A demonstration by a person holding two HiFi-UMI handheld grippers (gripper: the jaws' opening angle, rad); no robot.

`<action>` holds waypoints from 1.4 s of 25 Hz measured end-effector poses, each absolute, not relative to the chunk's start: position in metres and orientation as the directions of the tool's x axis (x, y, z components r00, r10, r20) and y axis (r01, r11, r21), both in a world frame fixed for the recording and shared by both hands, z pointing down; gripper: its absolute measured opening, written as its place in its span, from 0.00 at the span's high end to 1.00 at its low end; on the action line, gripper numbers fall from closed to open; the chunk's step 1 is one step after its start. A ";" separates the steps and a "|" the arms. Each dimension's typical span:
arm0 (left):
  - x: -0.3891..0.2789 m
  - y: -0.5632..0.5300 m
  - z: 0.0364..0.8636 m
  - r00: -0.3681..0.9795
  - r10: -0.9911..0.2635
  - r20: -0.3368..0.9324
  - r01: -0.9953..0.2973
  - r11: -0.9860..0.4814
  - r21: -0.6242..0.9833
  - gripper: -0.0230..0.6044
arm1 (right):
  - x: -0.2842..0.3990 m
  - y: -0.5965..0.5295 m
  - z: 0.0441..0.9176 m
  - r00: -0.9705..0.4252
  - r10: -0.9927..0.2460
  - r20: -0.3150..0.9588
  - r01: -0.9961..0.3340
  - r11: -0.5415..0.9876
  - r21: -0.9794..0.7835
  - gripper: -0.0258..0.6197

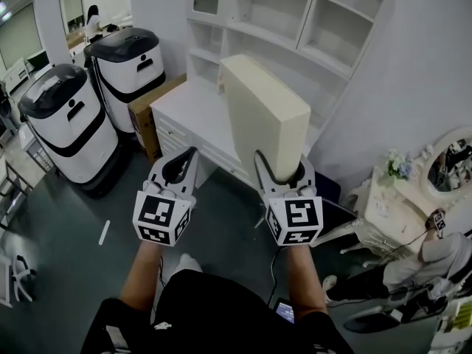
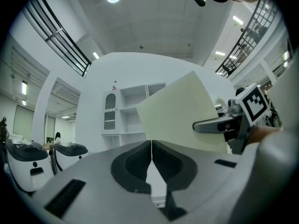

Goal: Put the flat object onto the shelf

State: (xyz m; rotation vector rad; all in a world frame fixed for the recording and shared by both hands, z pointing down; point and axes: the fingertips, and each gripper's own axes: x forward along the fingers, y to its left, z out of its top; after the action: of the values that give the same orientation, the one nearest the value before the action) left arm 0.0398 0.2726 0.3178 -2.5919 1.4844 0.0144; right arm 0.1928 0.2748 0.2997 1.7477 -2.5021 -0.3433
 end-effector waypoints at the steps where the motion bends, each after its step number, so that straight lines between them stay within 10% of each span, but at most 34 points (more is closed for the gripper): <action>1: 0.040 0.272 0.318 0.509 -0.857 -0.084 -0.858 -0.497 -0.128 0.95 | 0.193 0.274 0.300 -0.351 -0.934 -0.069 -0.918 0.329 0.222 0.58; 35: -0.004 0.085 0.332 0.546 -0.836 -0.056 -0.835 -0.539 -0.107 0.95 | 0.154 0.091 0.313 -0.302 -0.953 -0.033 -0.938 0.291 0.189 0.57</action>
State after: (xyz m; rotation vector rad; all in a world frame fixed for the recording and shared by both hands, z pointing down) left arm -0.0039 0.0849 0.3322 -2.6542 1.4409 -0.0030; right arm 0.1542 0.0911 0.3131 1.8026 -2.4537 -0.2645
